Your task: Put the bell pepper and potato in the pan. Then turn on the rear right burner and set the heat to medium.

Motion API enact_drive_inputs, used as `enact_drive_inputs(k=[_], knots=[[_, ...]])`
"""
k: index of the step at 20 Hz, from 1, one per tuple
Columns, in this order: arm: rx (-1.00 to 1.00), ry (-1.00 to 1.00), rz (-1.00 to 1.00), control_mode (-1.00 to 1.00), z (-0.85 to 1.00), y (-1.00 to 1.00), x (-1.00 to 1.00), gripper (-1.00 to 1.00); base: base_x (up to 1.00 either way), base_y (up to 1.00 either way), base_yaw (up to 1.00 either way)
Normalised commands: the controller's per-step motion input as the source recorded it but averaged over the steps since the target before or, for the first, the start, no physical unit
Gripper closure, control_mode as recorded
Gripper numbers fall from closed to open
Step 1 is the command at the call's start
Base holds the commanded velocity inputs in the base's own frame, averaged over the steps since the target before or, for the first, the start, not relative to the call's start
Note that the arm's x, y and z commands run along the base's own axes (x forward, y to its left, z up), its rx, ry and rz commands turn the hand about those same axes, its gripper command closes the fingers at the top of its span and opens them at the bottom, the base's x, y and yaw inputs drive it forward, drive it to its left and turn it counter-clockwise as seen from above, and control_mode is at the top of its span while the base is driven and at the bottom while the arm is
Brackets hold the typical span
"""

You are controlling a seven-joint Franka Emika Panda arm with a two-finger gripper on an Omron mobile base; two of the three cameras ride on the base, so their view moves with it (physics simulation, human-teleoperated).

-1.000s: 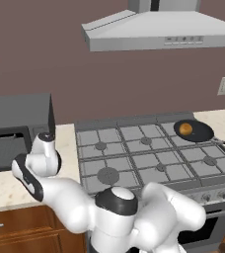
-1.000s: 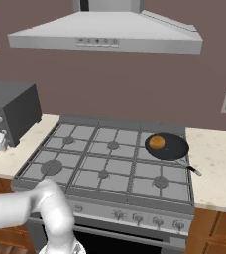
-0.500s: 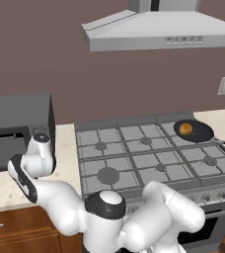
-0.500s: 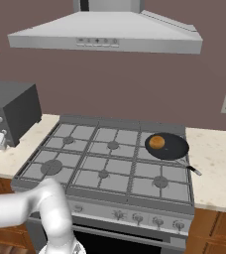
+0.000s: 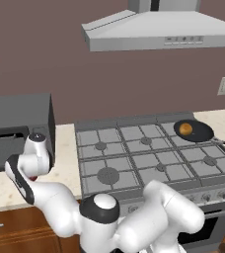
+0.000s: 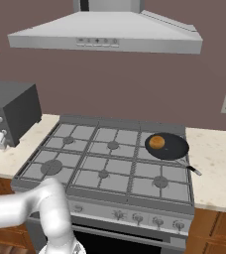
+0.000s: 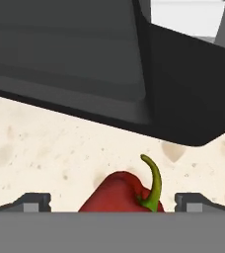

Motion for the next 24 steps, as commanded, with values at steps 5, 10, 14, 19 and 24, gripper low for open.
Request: enact_drive_inputs(k=[5, 10, 14, 19, 24], knots=[[0.0, 0.0, 0.0, -1.0, 0.0, 0.0, 0.0, 1.0, 0.0, 0.0, 0.0], [0.0, 0.0, 0.0, -1.0, 0.0, 0.0, 0.0, 1.0, 0.0, 0.0, 0.0], [0.01, -0.01, 0.0, -1.0, 0.15, 0.0, -0.28, 1.0, 0.0, 0.0, 0.0], [0.03, 0.0, 0.0, -1.0, 0.79, -0.29, -0.58, 1.0, 0.0, 0.0, 0.0], [0.03, 0.0, 0.0, -1.0, 0.91, -0.58, -0.21, 1.0, 0.0, 0.0, 0.0]])
